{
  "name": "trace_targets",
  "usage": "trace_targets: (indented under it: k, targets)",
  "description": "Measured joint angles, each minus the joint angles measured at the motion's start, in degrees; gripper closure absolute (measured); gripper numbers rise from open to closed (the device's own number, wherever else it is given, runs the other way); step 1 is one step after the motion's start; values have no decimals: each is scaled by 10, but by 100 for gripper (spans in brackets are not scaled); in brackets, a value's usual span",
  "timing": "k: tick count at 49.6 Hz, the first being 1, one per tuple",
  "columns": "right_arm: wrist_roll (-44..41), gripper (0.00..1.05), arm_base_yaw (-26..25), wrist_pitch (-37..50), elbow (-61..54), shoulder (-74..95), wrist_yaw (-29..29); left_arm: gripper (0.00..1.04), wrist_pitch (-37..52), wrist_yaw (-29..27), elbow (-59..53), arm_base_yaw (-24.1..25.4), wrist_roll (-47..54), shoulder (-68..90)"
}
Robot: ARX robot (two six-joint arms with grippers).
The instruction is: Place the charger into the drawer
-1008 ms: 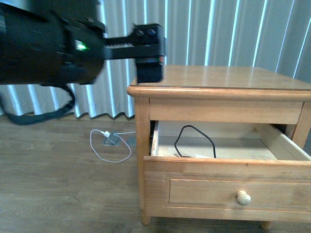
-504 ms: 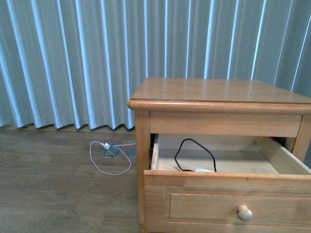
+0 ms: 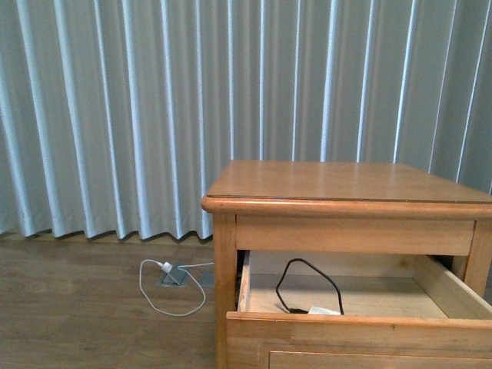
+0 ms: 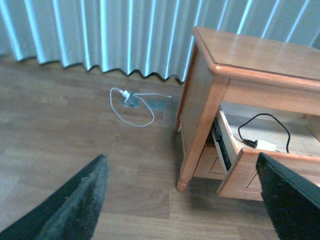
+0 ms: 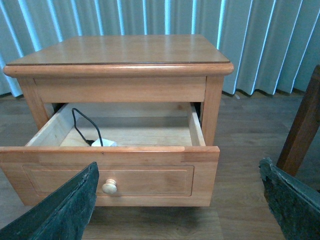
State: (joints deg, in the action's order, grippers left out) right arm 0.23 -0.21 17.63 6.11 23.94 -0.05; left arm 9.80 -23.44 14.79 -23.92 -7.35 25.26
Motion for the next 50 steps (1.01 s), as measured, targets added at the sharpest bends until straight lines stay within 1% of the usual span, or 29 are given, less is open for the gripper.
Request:
trace_targets:
  k: [5,9,11,13,15,18,21,25,28,31,32,36,50]
  targets:
    - [0,9,0,0,0,0,0,37,2,44,-28,39,42,-31]
    - [0,9,0,0,0,0,0,51,1,71,-47,70,55,-51]
    - [0,9,0,0,0,0,0,57,-1,81,-53,80,58,-58]
    - [0,9,0,0,0,0,0,67,-3,101,-63,98,61,-72]
    - [0,9,0,0,0,0,0,75,-5,111,-69,110,63,-80]
    - [0,9,0,0,0,0,0,91,-9,133,-82,132,65,-97]
    - [0,9,0,0,0,0,0,101,-12,145,-89,145,66,-108]
    - [0,9,0,0,0,0,0,101,-17,167,-97,165,68,-121]
    - [0,9,0,0,0,0,0,101,-23,220,-103,205,69,-132]
    - [0,9,0,0,0,0,0,101,-28,228,-106,229,70,-141]
    - [0,9,0,0,0,0,0,101,-42,226,-106,234,69,-155]
    - [0,9,0,0,0,0,0,101,-96,235,-114,237,70,-205]
    - [0,9,0,0,0,0,0,101,-100,235,-134,238,70,-245]
